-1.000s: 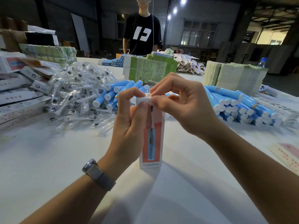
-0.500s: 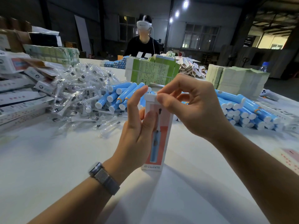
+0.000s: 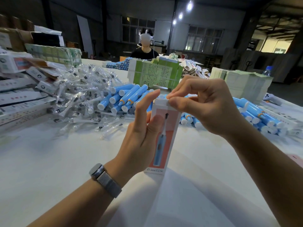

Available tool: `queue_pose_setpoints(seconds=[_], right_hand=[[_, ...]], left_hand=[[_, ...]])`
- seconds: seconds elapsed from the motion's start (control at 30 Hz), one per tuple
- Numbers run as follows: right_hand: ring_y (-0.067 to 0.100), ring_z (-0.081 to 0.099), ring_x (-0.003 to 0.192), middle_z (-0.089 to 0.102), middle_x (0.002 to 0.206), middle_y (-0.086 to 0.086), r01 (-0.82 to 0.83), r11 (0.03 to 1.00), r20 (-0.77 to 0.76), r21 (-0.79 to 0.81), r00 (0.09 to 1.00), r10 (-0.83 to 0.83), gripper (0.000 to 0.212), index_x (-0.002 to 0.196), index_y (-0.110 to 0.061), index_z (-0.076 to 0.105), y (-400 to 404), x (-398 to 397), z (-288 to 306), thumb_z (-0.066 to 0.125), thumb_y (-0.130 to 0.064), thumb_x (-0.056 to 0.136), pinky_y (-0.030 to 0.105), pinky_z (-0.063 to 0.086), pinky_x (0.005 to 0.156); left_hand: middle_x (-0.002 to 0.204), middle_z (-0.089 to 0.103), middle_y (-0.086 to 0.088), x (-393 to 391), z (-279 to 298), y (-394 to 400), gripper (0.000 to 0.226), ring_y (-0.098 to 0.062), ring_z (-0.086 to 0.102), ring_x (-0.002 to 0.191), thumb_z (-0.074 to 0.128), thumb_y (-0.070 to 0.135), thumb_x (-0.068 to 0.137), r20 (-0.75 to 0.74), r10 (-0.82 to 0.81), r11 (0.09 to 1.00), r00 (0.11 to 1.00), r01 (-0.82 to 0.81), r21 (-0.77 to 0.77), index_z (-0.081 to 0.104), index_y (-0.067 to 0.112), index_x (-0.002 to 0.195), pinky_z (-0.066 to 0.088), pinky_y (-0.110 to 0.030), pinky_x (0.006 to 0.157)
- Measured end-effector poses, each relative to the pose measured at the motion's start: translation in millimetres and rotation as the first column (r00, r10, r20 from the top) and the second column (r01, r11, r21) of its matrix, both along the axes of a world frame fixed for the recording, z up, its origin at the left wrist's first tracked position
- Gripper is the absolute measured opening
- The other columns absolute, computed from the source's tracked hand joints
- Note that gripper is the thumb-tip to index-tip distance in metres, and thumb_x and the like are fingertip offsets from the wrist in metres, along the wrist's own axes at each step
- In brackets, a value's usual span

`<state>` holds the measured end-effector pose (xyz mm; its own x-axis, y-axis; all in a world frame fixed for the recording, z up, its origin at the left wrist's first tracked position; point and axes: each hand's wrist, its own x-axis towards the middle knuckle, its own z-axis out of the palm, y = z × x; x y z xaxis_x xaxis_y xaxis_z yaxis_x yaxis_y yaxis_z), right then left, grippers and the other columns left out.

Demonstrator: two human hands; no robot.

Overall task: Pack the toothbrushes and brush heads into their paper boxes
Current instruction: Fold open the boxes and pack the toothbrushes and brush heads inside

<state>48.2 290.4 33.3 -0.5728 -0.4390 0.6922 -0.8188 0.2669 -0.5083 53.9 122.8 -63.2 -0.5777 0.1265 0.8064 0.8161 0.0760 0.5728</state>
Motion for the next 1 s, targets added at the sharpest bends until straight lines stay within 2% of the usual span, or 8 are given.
queue_pose_setpoints(seconds=[0.13,0.2,0.3,0.37,0.47,0.73,0.9,1.0], right_hand=[[0.025,0.063,0.077,0.066,0.081,0.011,0.072,0.996,-0.052,-0.044,0.996,-0.074,0.007,0.076,-0.015,0.069,-9.0,4.1,-5.2,0.07,-0.013,0.083,0.041,0.052,0.055],[0.031,0.062,0.072,0.066,0.079,0.01,0.097,0.993,-0.083,-0.073,0.991,-0.103,0.008,0.074,-0.014,0.069,-15.3,5.3,-9.8,0.07,-0.013,0.082,0.044,0.049,0.052],[0.041,0.06,0.071,0.066,0.081,0.007,0.091,0.989,-0.047,-0.114,0.994,-0.097,0.014,0.075,-0.024,0.07,-20.1,6.0,-13.0,0.071,-0.014,0.084,0.05,0.045,0.049],[0.03,0.064,0.077,0.067,0.085,0.005,0.058,0.99,-0.011,-0.126,0.998,-0.059,0.013,0.08,-0.024,0.072,-19.3,5.2,-15.3,0.071,-0.013,0.086,0.042,0.051,0.052],[0.009,0.065,0.091,0.068,0.094,-0.005,0.023,0.996,0.034,-0.087,0.999,-0.02,0.009,0.091,-0.021,0.073,-16.0,1.7,-19.0,0.072,-0.014,0.086,0.023,0.052,0.065],[0.015,0.065,0.1,0.067,0.099,-0.002,-0.019,0.987,0.145,-0.162,0.988,0.043,0.011,0.089,-0.019,0.073,-15.2,-6.6,-25.6,0.071,-0.01,0.083,0.057,0.053,0.081],[0.012,0.065,0.099,0.068,0.099,-0.005,-0.081,0.97,0.206,-0.23,0.97,0.13,0.011,0.088,-0.015,0.073,-12.5,-14.6,-28.1,0.068,-0.008,0.083,0.031,0.055,0.081],[0.019,0.066,0.1,0.071,0.103,-0.001,-0.09,0.932,0.31,-0.351,0.928,0.207,0.012,0.089,-0.013,0.075,-11.6,-21.8,-34.3,0.065,-0.008,0.085,0.032,0.055,0.083]], left_hand=[[0.084,0.063,-0.002,0.3,-0.2,0.4,0.031,-0.033,0.06,0.067,0.037,0.05,0.101,0.043,0.011,0.999,0.999,-0.013,0.042,0.033,0.068,0.126,0.052,-0.056,0.061],[0.086,0.062,-0.009,0.8,1.0,0.8,0.031,-0.041,0.058,0.068,0.037,0.048,0.099,0.058,0.017,0.997,0.998,-0.021,0.07,0.036,0.068,0.122,0.051,-0.059,0.06],[0.101,0.065,0.016,0.5,2.3,2.4,0.029,-0.035,0.063,0.077,0.037,0.044,0.1,0.065,0.009,0.994,0.998,-0.017,0.111,0.038,0.066,0.119,0.054,-0.062,0.065],[0.105,0.065,0.016,-0.2,2.5,3.0,0.026,-0.038,0.064,0.081,0.038,0.044,0.099,0.084,-0.013,0.989,0.996,0.0,0.15,0.04,0.064,0.116,0.055,-0.063,0.067],[0.105,0.065,-0.01,-1.2,3.3,2.5,0.02,-0.048,0.062,0.08,0.041,0.047,0.098,0.122,-0.034,0.977,0.992,0.008,0.212,0.043,0.06,0.113,0.053,-0.066,0.068],[0.102,0.06,-0.016,-4.3,2.8,-2.1,0.014,-0.048,0.06,0.081,0.042,0.047,0.099,0.123,-0.03,0.986,0.992,0.009,0.165,0.042,0.055,0.11,0.054,-0.065,0.067],[0.105,0.06,-0.006,-3.0,3.7,-1.2,0.016,-0.043,0.062,0.084,0.042,0.047,0.099,0.093,-0.02,0.991,0.995,0.008,0.132,0.042,0.056,0.112,0.054,-0.064,0.067],[0.1,0.062,0.005,-1.8,2.7,-2.2,0.022,-0.034,0.063,0.085,0.04,0.05,0.098,0.074,0.014,0.997,0.997,-0.02,0.077,0.042,0.059,0.118,0.054,-0.062,0.072]])
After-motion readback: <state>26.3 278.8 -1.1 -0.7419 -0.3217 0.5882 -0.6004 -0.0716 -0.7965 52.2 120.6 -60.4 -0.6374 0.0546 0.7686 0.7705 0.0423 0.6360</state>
